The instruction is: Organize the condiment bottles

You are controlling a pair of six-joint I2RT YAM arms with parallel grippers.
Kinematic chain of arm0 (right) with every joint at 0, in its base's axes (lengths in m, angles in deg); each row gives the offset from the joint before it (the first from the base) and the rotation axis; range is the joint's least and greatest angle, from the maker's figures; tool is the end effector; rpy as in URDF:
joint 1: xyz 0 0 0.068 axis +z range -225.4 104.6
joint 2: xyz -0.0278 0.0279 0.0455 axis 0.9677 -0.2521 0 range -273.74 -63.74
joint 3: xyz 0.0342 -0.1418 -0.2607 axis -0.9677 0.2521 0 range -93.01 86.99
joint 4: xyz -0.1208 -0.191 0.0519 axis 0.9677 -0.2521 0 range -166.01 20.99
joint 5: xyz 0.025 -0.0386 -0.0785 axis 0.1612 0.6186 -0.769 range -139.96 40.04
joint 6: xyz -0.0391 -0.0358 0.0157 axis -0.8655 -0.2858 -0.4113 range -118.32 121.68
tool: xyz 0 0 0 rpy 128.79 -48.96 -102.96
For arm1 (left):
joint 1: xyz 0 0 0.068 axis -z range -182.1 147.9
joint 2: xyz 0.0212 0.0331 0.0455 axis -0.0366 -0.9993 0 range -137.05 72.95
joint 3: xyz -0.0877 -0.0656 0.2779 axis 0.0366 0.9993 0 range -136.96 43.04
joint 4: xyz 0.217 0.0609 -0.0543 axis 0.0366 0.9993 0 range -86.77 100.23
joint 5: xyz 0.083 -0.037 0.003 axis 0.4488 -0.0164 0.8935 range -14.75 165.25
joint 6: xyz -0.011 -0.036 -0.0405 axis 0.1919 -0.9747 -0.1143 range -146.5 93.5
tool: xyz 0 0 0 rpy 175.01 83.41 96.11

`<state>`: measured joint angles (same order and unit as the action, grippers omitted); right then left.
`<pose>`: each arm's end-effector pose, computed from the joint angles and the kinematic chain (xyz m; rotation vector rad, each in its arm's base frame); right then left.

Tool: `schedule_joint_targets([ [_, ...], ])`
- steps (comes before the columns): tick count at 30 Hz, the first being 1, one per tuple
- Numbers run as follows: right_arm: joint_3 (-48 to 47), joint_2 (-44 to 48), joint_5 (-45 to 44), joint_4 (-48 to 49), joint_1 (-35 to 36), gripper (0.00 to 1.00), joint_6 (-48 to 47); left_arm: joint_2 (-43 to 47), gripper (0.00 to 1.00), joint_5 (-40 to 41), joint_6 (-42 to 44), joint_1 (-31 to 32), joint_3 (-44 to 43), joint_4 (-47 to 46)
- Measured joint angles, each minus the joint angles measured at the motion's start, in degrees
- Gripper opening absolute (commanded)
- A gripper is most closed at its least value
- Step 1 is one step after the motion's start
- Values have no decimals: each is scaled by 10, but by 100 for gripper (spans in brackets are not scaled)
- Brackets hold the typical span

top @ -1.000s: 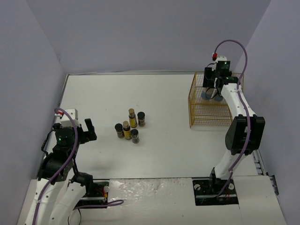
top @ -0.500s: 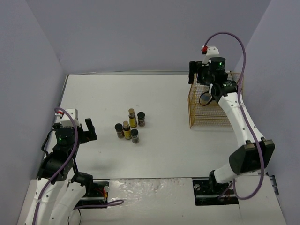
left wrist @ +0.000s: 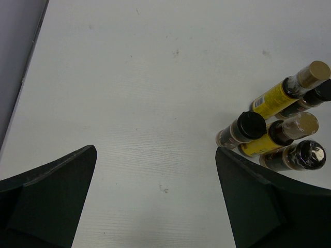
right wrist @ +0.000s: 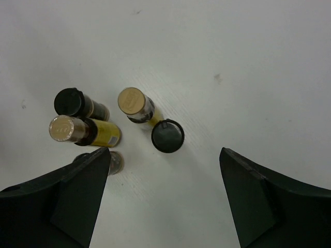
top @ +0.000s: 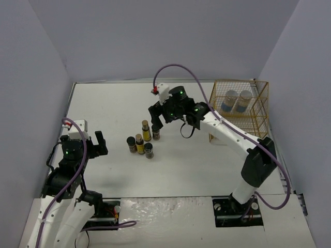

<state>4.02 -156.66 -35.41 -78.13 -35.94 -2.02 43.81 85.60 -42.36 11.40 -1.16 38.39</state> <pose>0.2716 0.2357 0.3900 -0.8777 1.7394 0.6601 0.0604 -0.0076 0.3302 -0.1607 1.9128 -0.1715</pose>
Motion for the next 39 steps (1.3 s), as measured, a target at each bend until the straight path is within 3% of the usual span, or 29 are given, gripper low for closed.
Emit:
schedule_joint_targets([
  [9, -54, -136, 12, 7, 48, 78, -23, 0, 97, 0, 0, 0, 0, 0],
  [22, -78, -191, 27, 23, 53, 55, -34, 1, 97, 0, 0, 0, 0, 0],
  [25, -83, -203, 31, 25, 56, 46, -35, 1, 97, 0, 0, 0, 0, 0],
  [34, -95, -213, 37, 24, 60, 4, -44, 1, 97, 0, 0, 0, 0, 0],
  [39, -112, -213, 25, 10, 60, 0, -45, 1, 97, 0, 0, 0, 0, 0],
])
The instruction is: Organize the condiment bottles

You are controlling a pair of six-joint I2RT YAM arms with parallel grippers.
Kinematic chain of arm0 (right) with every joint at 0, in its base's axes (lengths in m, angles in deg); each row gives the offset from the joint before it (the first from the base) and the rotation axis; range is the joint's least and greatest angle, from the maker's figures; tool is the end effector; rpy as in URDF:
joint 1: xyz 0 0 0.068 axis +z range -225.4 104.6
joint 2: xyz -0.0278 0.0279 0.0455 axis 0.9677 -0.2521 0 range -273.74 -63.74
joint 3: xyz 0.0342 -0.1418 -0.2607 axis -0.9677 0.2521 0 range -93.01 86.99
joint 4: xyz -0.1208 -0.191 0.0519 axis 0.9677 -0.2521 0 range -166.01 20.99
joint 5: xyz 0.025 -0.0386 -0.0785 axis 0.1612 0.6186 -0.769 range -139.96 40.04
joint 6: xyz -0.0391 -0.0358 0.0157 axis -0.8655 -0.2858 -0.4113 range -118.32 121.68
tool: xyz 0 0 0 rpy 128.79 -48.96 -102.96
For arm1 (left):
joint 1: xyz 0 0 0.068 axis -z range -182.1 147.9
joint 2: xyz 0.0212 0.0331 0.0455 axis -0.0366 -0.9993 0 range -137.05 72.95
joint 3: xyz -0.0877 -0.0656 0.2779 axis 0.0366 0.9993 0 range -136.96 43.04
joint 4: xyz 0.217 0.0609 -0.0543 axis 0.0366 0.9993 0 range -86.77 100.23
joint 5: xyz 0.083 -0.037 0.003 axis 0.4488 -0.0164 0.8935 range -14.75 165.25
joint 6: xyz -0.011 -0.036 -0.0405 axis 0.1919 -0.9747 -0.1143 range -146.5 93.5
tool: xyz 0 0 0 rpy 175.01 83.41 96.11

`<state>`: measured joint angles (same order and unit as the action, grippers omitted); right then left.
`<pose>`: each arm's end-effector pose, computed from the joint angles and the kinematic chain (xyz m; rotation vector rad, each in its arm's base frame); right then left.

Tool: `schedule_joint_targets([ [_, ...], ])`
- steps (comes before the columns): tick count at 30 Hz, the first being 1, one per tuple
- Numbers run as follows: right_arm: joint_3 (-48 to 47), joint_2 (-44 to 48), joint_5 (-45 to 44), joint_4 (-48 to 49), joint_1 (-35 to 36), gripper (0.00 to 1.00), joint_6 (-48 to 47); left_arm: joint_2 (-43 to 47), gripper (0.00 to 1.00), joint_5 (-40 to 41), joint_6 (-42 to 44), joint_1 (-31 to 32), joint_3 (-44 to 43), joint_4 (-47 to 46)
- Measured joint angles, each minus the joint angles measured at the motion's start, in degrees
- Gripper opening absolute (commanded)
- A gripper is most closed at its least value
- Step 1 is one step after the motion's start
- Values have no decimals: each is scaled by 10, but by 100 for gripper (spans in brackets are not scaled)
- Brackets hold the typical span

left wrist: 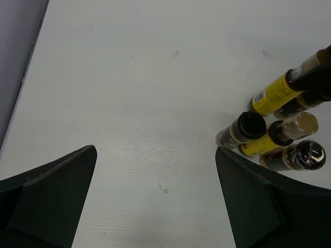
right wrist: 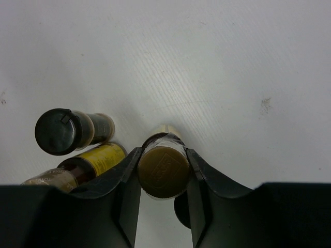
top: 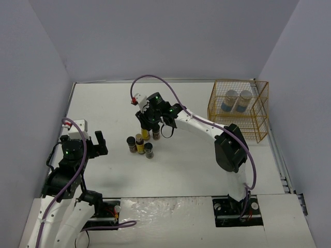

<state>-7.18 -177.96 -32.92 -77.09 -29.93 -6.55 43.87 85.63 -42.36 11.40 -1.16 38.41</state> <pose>0.3127 0.3335 0.3100 -1.1197 1.7934 0.7019 0.0602 -0.0076 0.3302 -0.1610 1.9120 -0.1712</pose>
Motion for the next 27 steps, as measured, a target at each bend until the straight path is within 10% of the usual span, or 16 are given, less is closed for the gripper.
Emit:
schedule_joint_targets([
  [8, -13, 85, -64, -16, -34, 0, 16, 0, 97, 1, 0, 0, 0, 0],
  [27, 102, 423, -253, -131, -413, 0, 150, -11, 97, 1, 0, 0, 0, 0],
])
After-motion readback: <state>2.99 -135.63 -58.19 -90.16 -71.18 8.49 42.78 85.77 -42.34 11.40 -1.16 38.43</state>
